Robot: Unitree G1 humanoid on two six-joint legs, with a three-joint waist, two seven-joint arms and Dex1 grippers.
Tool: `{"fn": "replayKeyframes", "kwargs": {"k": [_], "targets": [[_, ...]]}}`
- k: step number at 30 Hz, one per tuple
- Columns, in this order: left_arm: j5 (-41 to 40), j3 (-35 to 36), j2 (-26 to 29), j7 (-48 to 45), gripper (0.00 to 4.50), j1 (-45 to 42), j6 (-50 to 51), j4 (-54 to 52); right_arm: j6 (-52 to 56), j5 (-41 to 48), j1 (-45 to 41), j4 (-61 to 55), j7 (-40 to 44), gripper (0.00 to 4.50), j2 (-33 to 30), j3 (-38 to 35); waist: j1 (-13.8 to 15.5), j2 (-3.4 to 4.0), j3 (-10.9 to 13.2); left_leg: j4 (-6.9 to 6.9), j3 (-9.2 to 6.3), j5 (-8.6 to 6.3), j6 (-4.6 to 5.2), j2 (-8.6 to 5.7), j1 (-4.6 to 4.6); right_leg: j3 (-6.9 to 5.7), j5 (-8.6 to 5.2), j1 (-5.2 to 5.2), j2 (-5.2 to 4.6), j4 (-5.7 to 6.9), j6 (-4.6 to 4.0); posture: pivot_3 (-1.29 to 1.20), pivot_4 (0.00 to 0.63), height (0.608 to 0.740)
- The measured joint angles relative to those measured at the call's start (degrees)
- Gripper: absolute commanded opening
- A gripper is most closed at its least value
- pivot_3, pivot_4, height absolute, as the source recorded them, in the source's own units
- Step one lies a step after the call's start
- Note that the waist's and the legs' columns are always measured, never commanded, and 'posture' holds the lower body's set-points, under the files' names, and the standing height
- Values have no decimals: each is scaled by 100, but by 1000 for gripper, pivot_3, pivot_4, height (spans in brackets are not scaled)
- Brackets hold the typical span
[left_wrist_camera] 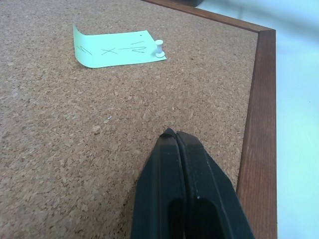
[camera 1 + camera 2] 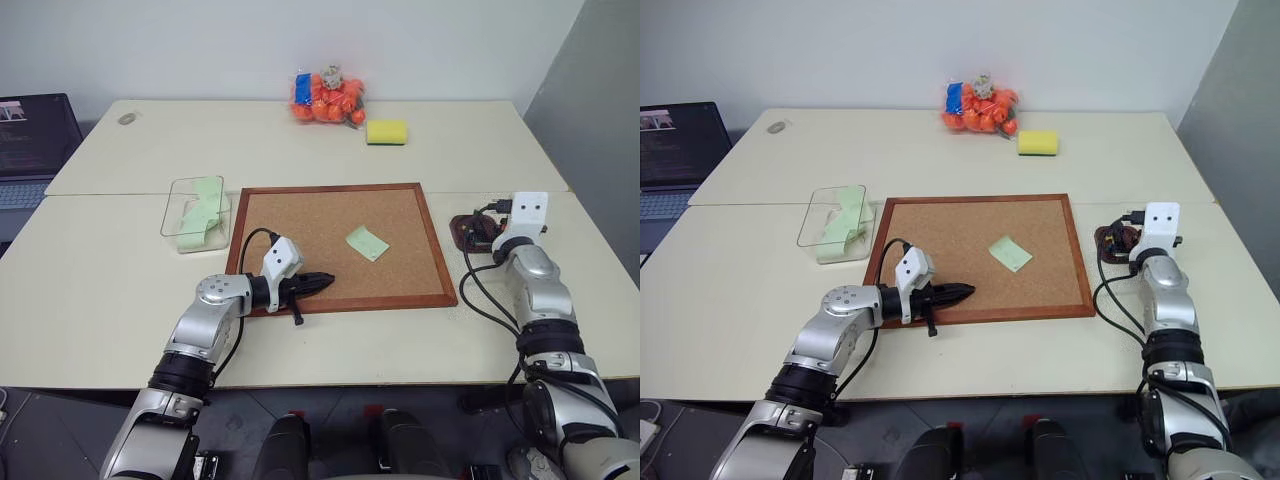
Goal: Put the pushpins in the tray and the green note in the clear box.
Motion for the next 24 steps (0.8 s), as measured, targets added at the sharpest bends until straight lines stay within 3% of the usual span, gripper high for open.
{"fn": "replayKeyframes", "kwargs": {"k": [9, 24], "targets": [[0, 0, -2, 0, 0, -1, 2, 1, 177, 433, -75, -5, 137, 4434, 154, -291, 0, 0, 0, 0, 0, 0, 0, 0, 0, 0, 0, 0, 0, 0, 0, 0, 150, 740], [0, 0, -2, -25, 0, -6, 3, 13, 662, 127, -14, -23, 98, 4434, 67, -88, -1, 0, 0, 0, 0, 0, 0, 1, 0, 0, 0, 0, 0, 0, 0, 0, 150, 740]]}}
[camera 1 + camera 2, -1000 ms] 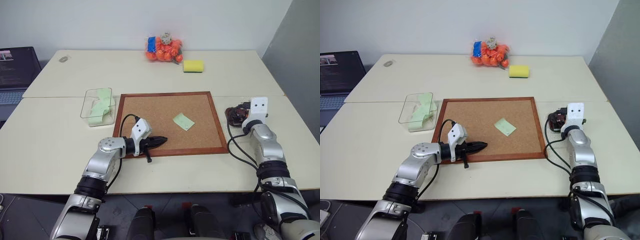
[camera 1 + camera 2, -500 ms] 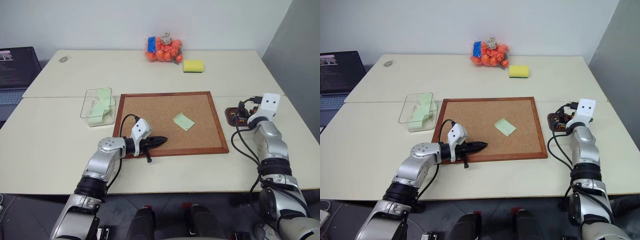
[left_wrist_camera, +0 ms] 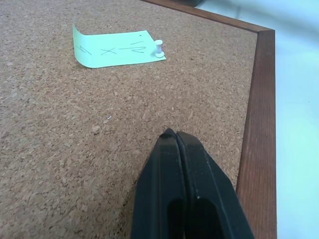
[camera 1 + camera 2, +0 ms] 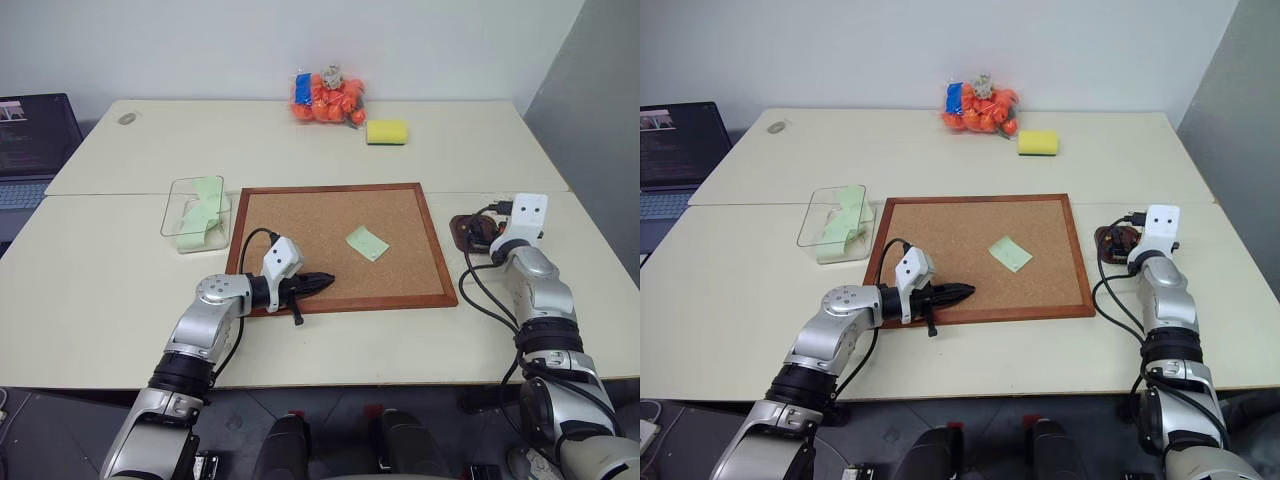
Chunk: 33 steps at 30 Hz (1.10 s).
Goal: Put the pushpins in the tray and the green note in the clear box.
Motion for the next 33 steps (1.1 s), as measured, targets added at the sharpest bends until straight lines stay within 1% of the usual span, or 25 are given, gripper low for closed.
{"fn": "replayKeyframes", "kwargs": {"k": [12, 18, 21, 24, 26, 29, 33], "targets": [[0, 1, -2, 3, 0, 0, 0, 0, 35, -7, -1, 0, 0, 4434, -72, -2, 0, 0, 0, 0, 0, 0, 0, 0, 0, 0, 0, 0, 0, 0, 0, 0, 150, 740], [0, 0, -5, 4, 0, 1, 0, 0, -277, 3, 18, -99, 123, 4434, -71, 6, 0, 0, 0, 0, 0, 0, 0, 0, -1, 0, 0, 0, 0, -1, 0, 0, 150, 740], [1, 2, -5, 5, 0, 2, 2, 8, -473, 150, 314, -723, 776, 4434, -38, 211, -2, 0, 0, -2, -1, 0, 0, 1, 0, -1, -1, 0, 2, -1, 1, 0, 150, 740], [3, 3, -11, 9, 0, -4, -3, 12, -498, 489, 618, -1379, 1590, 4434, 50, 497, 4, 1, 0, -1, -3, 0, 0, 2, 0, -3, -1, 1, 3, -2, 1, 0, 150, 740], [3, 3, -14, 13, 0, -4, -3, 12, -401, 804, 928, -2014, 2268, 4434, 82, 781, 5, 1, 0, -1, -3, 0, 0, 2, -1, -3, -1, 1, 3, -4, 1, 0, 150, 740], [4, 3, -18, 32, 0, -7, -4, 19, -208, 1064, 1203, -2642, 2921, 4434, 60, 1138, 6, 0, 0, 0, -4, 0, 0, 2, 0, -4, -1, 2, 2, -4, 1, 0, 150, 740], [5, 2, -39, 42, 0, -13, -7, 35, -59, 1126, 1404, -3079, 3495, 4434, -82, 1631, 12, 0, 0, 0, -5, 0, 0, 1, 0, -6, -1, 2, 2, -4, 1, 0, 150, 740]]}}
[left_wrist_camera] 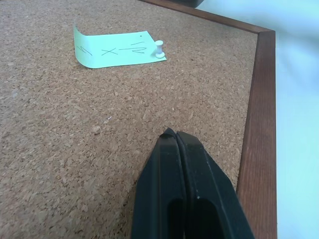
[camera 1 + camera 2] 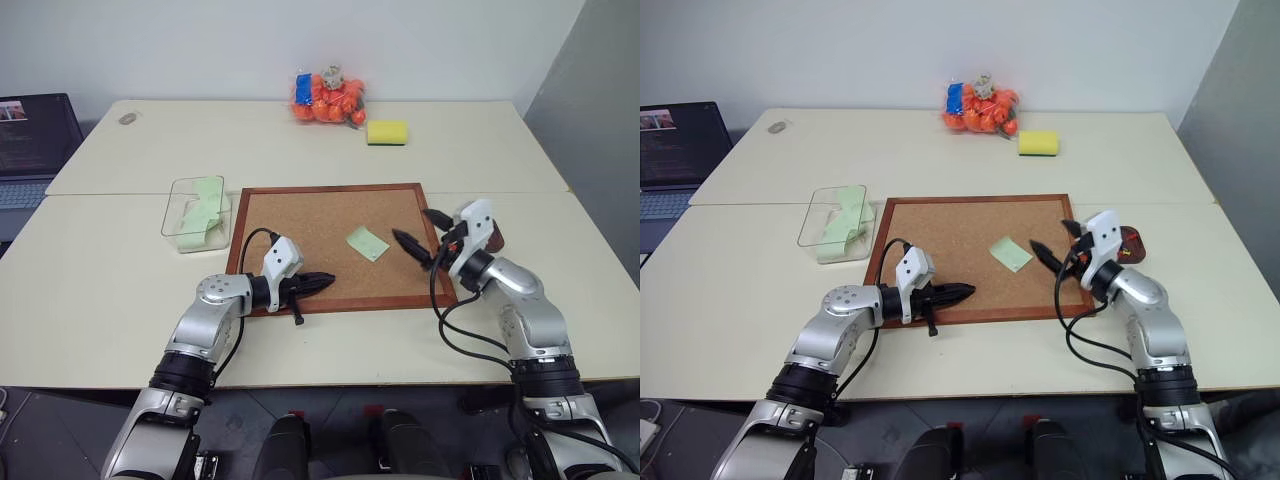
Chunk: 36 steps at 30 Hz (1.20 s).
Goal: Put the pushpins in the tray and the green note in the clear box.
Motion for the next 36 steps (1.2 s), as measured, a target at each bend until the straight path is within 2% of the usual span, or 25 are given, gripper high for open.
{"fn": "replayKeyframes", "kwargs": {"k": [3, 8, 19, 28, 30, 36], "targets": [[2, 0, -11, 5, 0, -9, -5, 21, 11, -87, 72, -56, 229, 4434, 25, 317, 1, 0, 0, 0, 1, 0, 0, 0, 1, 1, 0, 0, 0, 0, 0, 0, 150, 740], [6, 0, -35, 13, 0, -45, -9, 58, -261, -396, -18, 581, 254, 4434, 231, 572, 18, 0, 0, 2, 1, 0, 0, -3, 1, 0, 1, 2, -2, 0, 2, 0, 150, 740], [7, 4, -29, 47, 0, 20, 6, -25, -759, -687, -437, 1651, 231, 4434, 656, 618, 9, 0, 0, 1, 0, 0, 0, 0, 2, 0, 1, 2, -1, 1, 1, 0, 150, 740], [18, 8, -5, 53, 0, 41, 18, -54, -1154, -951, -752, 2249, 205, 2831, 839, 617, -10, 0, 0, 1, 1, 0, 0, 1, 5, 1, 2, 2, 0, 3, 1, 0, 150, 740], [22, 9, -3, 55, 0, 49, 19, -70, -1240, -1004, -765, 2303, 187, 2266, 861, 615, -10, 0, 0, 1, 1, 0, 0, 1, 5, 1, 2, 2, 0, 3, 1, 0, 150, 740], [40, 7, 8, 54, 0, 55, 37, -93, -1357, -1106, -771, 2351, 185, 1004, 889, 613, -16, -1, 0, 1, 1, 0, 0, 2, 6, 2, 2, 2, 1, 3, 1, 0, 150, 740]]}}
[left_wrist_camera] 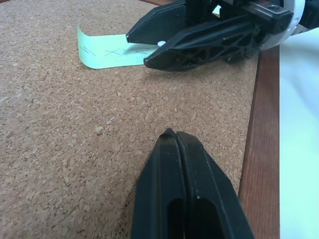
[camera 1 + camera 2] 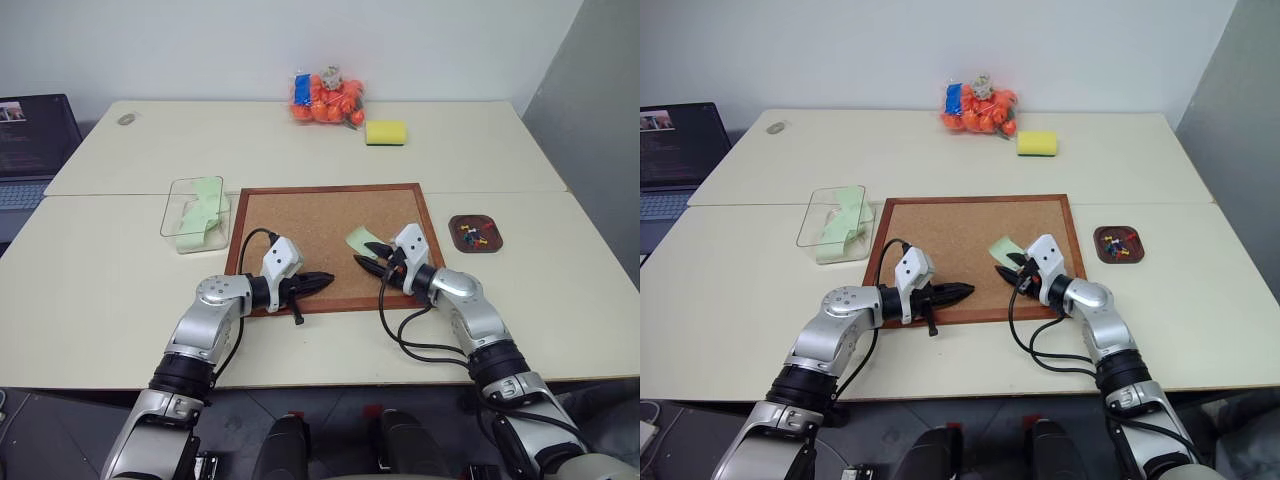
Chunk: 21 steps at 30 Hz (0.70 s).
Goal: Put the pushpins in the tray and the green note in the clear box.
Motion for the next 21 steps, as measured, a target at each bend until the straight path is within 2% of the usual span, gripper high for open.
{"fn": "replayKeyframes", "kwargs": {"k": [3, 5, 15, 21], "targets": [[5, -2, 4, -2, 0, 8, 12, -24, -9, -13, 0, 2, -22, 340, -5, -19, 0, 0, 0, 0, 0, 0, 0, 0, 0, 0, 0, 0, 0, 0, 0, 0, 150, 740], [6, -3, 10, -6, 0, 13, 16, -38, -11, -19, 0, 2, -29, 59, -24, -31, 0, 0, 0, -1, 0, 0, 0, 0, 0, -1, -1, 0, 0, -1, -1, 0, 150, 740], [7, -5, 14, -5, 0, 22, 45, -70, -34, 61, 31, -24, -170, 59, 93, -172, 0, 0, 0, -3, -1, 0, 0, 0, -2, -1, -1, -2, 0, -1, -2, 0, 150, 740], [6, -5, 3, 0, 0, 73, 44, -120, 260, 501, 51, -912, -301, 59, 162, -524, 4, 0, 0, -3, 0, 0, 0, 0, -3, 0, -1, -3, 0, -1, -2, 0, 150, 740]]}}
